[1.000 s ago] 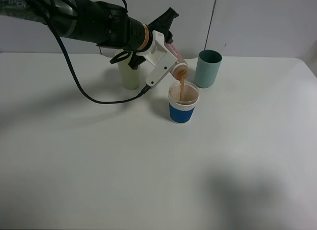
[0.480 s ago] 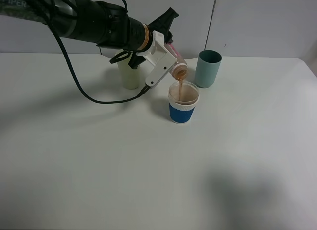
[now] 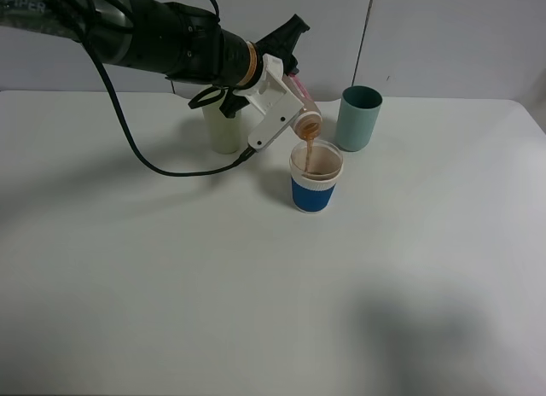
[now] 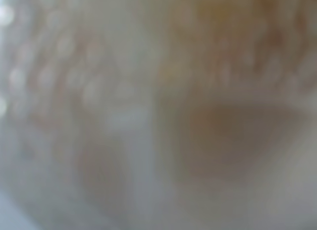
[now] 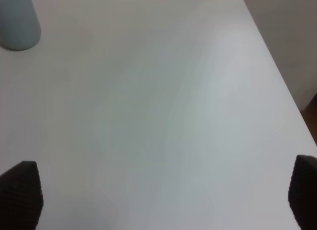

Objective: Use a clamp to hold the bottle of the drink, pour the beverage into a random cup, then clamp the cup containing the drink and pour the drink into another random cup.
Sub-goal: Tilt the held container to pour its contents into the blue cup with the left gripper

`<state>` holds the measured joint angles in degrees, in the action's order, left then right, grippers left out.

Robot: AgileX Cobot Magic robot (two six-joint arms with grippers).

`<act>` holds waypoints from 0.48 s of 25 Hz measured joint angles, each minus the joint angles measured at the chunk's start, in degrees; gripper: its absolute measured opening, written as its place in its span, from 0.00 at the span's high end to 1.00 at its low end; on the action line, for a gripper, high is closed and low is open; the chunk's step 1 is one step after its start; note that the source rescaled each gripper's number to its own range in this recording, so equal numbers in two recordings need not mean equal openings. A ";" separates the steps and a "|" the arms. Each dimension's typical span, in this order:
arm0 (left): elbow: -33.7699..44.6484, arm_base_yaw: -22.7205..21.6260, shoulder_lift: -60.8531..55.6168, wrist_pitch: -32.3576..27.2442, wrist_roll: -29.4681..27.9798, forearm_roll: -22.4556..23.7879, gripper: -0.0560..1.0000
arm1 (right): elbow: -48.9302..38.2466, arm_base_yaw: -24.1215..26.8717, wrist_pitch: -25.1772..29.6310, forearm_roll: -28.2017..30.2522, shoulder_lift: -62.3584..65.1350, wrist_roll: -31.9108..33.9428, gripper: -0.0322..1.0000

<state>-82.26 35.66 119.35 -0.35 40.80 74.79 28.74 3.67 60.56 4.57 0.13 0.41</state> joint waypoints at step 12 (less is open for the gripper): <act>0.00 0.00 -0.06 0.00 0.57 0.00 0.95 | 0.00 0.00 0.00 0.00 0.00 0.00 0.00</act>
<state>-82.26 35.66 119.29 -0.35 41.37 74.79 28.74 3.67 60.56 4.57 0.13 0.41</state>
